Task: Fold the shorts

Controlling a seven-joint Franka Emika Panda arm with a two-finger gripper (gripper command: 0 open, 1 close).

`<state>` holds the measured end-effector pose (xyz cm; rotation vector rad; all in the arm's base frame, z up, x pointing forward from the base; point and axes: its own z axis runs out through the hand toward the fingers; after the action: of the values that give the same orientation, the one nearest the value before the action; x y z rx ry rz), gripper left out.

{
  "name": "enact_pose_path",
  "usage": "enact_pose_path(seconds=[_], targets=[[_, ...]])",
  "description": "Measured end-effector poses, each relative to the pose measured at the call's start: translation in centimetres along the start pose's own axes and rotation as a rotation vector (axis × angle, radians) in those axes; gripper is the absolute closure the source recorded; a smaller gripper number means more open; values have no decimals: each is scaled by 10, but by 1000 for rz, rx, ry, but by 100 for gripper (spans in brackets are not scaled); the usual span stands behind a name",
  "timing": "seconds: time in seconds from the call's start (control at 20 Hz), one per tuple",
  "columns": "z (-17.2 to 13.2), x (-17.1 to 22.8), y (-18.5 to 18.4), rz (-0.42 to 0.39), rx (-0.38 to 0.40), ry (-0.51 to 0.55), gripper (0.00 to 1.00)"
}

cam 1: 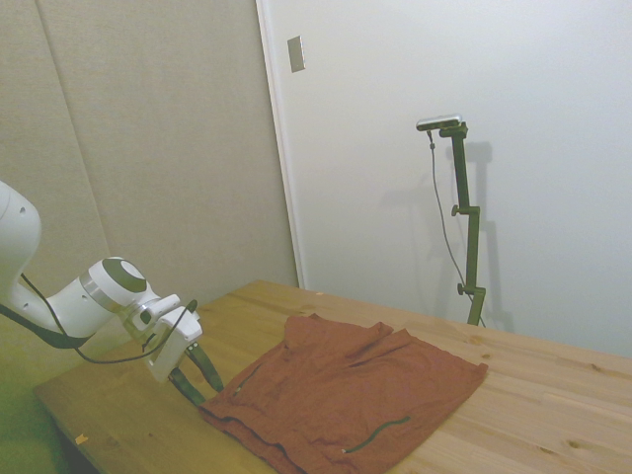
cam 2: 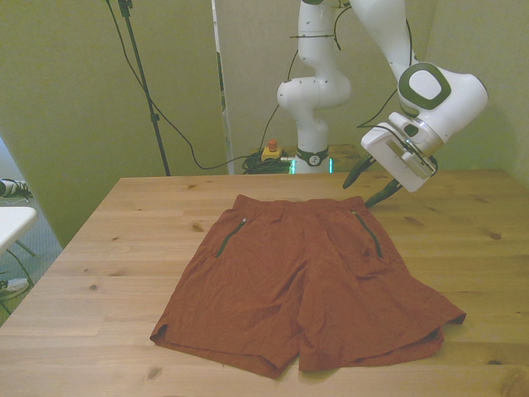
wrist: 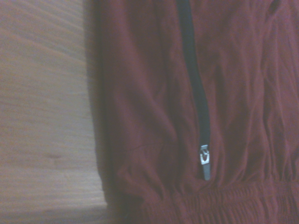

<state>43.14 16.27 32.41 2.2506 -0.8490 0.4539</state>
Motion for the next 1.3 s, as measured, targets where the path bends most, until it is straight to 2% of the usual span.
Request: enact_pose_path(seconds=[0.25,0.3,1.3], targets=[[8,5,-1,-3,-33,8,0],[13,8,-1,-3,-42,15,100],[30,9,-10,-22,-70,4,100]])
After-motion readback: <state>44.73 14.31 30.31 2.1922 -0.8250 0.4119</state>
